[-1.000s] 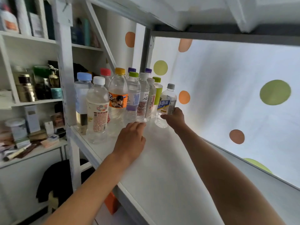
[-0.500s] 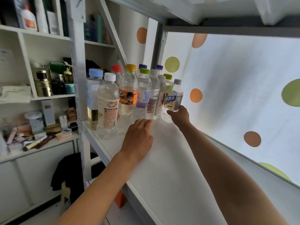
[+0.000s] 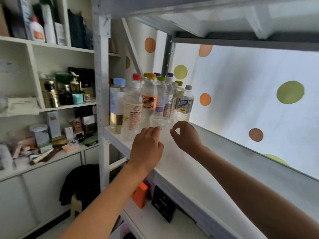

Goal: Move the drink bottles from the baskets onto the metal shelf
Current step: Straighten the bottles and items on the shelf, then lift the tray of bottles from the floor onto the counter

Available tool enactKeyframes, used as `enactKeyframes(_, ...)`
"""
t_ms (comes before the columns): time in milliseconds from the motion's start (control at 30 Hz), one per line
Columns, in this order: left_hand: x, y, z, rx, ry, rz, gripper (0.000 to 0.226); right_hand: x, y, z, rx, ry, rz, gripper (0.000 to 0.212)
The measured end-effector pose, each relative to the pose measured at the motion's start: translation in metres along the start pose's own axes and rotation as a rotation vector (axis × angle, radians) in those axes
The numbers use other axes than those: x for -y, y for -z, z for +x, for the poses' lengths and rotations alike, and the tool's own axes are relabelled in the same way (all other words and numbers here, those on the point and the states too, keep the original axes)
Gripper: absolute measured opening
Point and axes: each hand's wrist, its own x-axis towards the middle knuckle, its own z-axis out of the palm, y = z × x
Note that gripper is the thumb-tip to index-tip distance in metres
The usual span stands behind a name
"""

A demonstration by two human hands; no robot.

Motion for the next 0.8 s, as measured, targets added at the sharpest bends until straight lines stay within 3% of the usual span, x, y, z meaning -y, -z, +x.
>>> enactKeyframes(200, 0.068, 0.076, -0.068, -0.042, 0.089, 0.008, 0.045, 0.110, -0.019, -0.064, 0.019, 0.333, 0.035, 0.017)
enactKeyframes(367, 0.136, 0.144, -0.134, -0.094, 0.196, 0.117, 0.045, 0.219, -0.081, -0.099, 0.097, 0.513, 0.068, 0.018)
enactKeyframes(467, 0.177, 0.183, -0.181, -0.133, 0.331, 0.146, 0.046, 0.287, -0.127, -0.124, 0.174, 0.581, 0.094, 0.027)
enactKeyframes(600, 0.236, 0.226, -0.260, -0.178, 0.559, 0.226, 0.048, 0.376, -0.195, -0.170, 0.274, 0.732, 0.156, 0.015)
enactKeyframes(800, 0.302, 0.281, -0.421, -0.200, 0.915, 0.289, 0.041, 0.500, -0.288, -0.297, 0.496, 0.905, 0.271, 0.017)
